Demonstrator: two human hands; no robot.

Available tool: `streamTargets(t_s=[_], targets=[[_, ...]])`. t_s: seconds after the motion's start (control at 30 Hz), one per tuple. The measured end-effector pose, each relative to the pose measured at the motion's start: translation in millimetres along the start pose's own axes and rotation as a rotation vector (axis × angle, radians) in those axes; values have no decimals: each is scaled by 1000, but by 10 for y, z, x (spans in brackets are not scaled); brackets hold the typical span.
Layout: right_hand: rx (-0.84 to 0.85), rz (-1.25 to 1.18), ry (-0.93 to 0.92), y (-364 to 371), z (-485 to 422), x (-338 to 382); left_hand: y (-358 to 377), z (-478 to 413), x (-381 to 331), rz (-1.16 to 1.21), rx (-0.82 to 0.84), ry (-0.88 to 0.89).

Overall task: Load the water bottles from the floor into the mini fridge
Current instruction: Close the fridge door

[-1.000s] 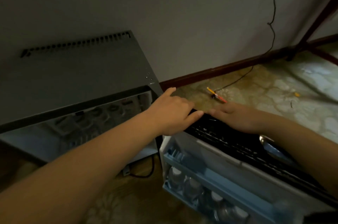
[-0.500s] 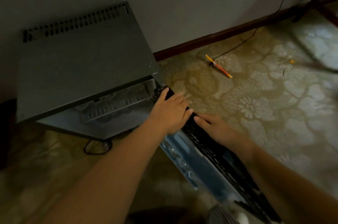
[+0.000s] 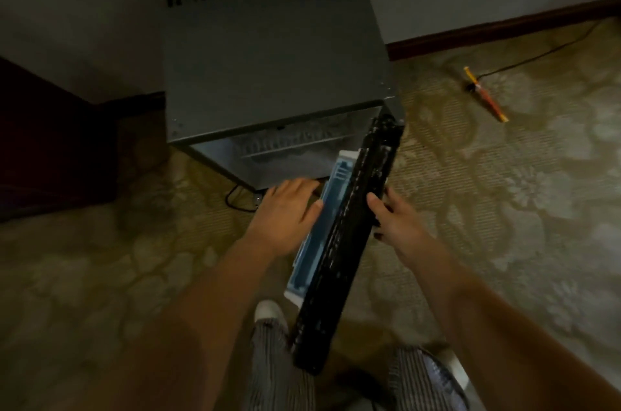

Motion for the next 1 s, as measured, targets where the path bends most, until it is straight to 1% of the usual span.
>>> streamTargets(t_s=[0.1, 0.23, 0.3, 0.37, 0.47, 0.57, 0.67, 0.73, 0.8, 0.9, 1.0], targets=[[-1, -112, 96, 287, -43, 85, -72, 220, 421, 69, 47, -158], [-31, -214, 156, 580, -102, 252, -232, 463, 864, 359, -45, -391], [-60, -249, 198, 680, -164, 335, -308, 535, 1058, 424, -80, -506], [-105, -268, 235, 783, -210, 424, -354, 581, 1240, 428, -63, -587], [-187, -273, 227, 939, -273, 545, -369, 586, 1436, 400, -7, -608], [-227, -292, 234, 1038, -375, 639, -409, 527, 1499, 397, 6, -593], [-239, -260, 246, 1093, -469, 676, -457, 392, 1549, 455, -59, -587], [-275, -237, 233, 1128, -520, 674, -450, 300, 1584, 574, -150, -661], [-284, -232, 233, 1159, -572, 660, -380, 236, 1598, 680, -192, -758], [-290, -243, 245, 1193, -610, 626, -242, 177, 1622, 760, -193, -850], [-309, -190, 250, 1215, -645, 612, -295, 153, 1632, 803, -167, -865]])
Point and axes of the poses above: each hand's wrist, its own z-axis away from the middle knuckle, its own y-axis out of the palm, x = y × z, the point moved 2 cm from there along -z, towards the middle knuckle, and after that the axes turned 2 degrees about y, right-handed, at the moved point
